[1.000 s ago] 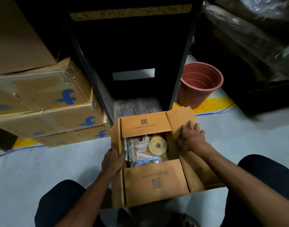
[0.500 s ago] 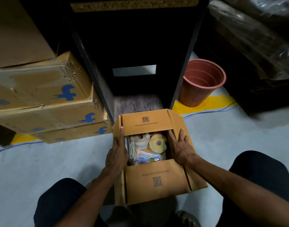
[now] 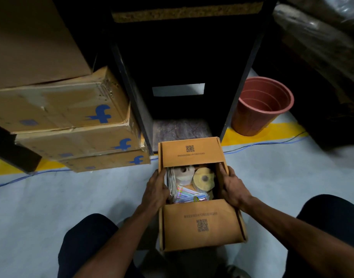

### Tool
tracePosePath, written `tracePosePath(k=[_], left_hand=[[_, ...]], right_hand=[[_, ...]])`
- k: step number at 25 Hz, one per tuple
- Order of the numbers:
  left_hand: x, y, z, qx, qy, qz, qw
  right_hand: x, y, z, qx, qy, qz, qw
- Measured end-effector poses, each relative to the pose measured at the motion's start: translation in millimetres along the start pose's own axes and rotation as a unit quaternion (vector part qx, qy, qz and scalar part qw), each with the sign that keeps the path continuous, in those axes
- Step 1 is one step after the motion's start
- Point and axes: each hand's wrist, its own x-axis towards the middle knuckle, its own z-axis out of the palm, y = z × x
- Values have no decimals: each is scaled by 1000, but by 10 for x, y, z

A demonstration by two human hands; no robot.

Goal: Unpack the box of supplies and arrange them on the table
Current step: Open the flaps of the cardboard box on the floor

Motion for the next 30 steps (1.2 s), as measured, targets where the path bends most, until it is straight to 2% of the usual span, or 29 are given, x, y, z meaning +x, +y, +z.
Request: tracePosePath(k=[10, 18, 23, 27, 30], left_hand=[[-93, 135, -208, -34, 29, 20, 999], [134, 497, -585, -40, 84, 44, 995], [569, 540, -672, -63, 107, 75, 989], [744, 521, -621, -62, 138, 83, 985], [730, 358, -491, -49, 141, 88, 985]], right_hand=[[-15, -74, -103, 43, 21, -59, 997], [144, -117, -483, 82, 106, -119, 984], [418, -191, -825, 93, 136, -117, 979], [707, -118, -640, 105, 139, -131, 976], [699, -172, -540, 98, 126, -104, 982]])
